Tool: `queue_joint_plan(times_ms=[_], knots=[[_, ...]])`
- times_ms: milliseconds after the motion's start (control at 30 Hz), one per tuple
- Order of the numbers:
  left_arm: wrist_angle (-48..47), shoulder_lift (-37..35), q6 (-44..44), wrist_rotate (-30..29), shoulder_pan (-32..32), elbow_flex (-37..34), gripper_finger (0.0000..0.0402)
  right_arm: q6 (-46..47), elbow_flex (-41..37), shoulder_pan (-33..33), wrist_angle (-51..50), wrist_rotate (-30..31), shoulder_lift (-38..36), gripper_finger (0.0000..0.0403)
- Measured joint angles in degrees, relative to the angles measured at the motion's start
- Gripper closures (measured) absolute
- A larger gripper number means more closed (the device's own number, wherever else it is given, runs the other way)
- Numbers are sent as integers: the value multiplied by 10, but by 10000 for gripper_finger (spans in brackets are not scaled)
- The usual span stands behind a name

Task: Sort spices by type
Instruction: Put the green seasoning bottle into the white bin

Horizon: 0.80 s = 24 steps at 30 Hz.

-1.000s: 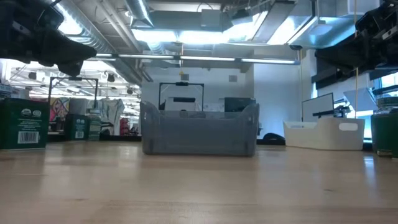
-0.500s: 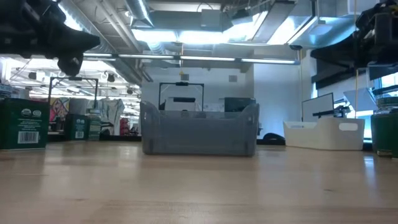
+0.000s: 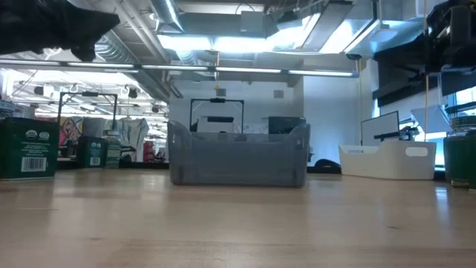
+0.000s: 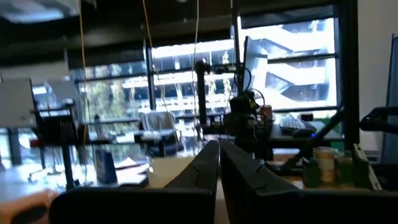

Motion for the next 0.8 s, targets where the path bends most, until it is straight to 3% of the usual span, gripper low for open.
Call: queue_joint_plan(times_ms=[233,500,800], knots=[[129,17,4,42,0,0,389,32,102,0,-91,-9,49,384],[210,91,33,63,0,0,389,35,229,0,-181,-9,195,384],[319,166,94,75,0,0,389,201,426,0,-508,-60,355,384]])
